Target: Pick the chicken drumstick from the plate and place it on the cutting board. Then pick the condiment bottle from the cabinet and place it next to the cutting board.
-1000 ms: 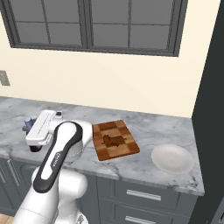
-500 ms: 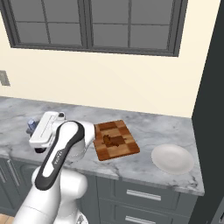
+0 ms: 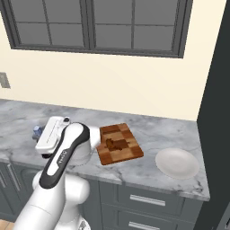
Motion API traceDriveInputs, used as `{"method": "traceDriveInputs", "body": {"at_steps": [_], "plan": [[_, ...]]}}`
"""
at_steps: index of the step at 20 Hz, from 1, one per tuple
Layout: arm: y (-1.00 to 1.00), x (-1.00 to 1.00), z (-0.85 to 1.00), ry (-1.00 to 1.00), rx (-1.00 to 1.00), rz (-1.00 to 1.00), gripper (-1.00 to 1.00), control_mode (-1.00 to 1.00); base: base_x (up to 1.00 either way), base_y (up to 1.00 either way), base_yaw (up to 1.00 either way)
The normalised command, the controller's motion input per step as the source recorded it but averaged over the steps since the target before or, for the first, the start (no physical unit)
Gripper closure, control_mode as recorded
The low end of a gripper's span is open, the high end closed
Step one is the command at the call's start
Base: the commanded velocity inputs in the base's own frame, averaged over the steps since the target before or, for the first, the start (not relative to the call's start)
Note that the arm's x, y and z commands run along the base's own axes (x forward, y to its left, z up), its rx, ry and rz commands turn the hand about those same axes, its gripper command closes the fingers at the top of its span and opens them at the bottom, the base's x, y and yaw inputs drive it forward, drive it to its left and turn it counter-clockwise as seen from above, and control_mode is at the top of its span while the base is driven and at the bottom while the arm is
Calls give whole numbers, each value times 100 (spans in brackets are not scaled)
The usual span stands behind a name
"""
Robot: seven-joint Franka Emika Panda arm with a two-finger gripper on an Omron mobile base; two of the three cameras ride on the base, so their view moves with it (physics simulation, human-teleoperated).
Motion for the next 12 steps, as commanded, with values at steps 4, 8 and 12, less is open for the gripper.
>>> {"method": "traceDriveInputs", "body": {"at_steps": [4,8,12], "plan": [[1,15,-34,0,0,-1,100,-100,0,0,0],[5,11,-30,0,0,-2,100,-100,0,0,0],[5,6,-26,0,0,-3,100,-100,0,0,0]]}}
